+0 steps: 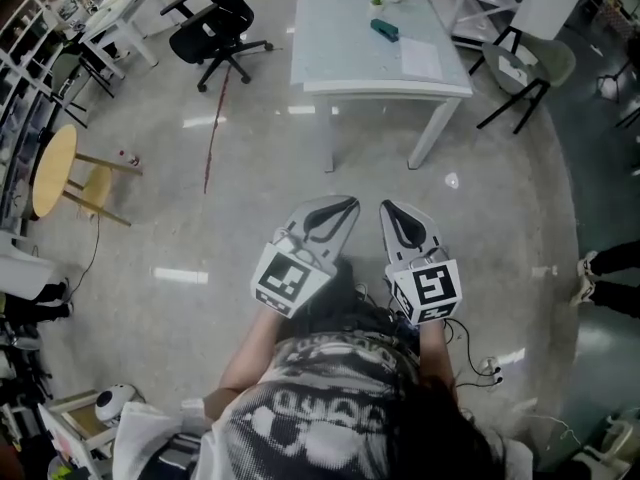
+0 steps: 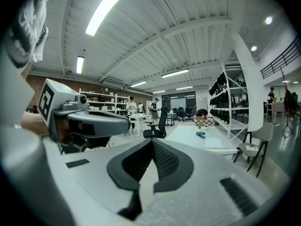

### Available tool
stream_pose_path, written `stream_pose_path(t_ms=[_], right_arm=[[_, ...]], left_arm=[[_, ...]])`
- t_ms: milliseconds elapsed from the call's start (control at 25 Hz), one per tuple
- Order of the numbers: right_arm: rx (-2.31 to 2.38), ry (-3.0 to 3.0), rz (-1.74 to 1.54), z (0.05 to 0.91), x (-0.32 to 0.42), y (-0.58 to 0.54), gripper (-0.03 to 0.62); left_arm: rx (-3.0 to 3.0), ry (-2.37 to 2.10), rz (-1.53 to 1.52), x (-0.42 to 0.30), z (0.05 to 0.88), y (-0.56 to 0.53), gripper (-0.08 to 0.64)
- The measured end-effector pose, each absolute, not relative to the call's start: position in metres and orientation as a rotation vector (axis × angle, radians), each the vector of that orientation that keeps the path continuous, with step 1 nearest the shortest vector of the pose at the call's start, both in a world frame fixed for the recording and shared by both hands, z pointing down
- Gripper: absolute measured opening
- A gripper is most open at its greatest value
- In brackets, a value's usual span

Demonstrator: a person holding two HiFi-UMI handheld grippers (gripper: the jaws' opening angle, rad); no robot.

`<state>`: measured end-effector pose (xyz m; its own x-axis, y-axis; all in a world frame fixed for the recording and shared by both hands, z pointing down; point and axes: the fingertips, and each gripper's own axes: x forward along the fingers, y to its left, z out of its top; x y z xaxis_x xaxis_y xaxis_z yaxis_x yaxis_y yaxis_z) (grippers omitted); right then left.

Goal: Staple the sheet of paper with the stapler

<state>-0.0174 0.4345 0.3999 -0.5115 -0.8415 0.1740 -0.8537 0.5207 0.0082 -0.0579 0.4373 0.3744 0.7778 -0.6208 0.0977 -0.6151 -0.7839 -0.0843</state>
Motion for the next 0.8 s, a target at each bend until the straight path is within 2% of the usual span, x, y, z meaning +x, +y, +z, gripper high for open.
stream_pose_path(t_ms=[360, 800], right_arm=[[1.477, -2.608, 0.235, 0.416, -0.007, 0.402, -0.007], [1.516, -2.56, 0.322, 0.429, 0.021, 0.279, -0.006]], left_arm=[[-2.936, 1.028, -0.279, -0.054, 0.391, 0.407, 0.009], [-2.976, 0.941, -0.299, -0.023, 0.4, 0.281, 0.009]])
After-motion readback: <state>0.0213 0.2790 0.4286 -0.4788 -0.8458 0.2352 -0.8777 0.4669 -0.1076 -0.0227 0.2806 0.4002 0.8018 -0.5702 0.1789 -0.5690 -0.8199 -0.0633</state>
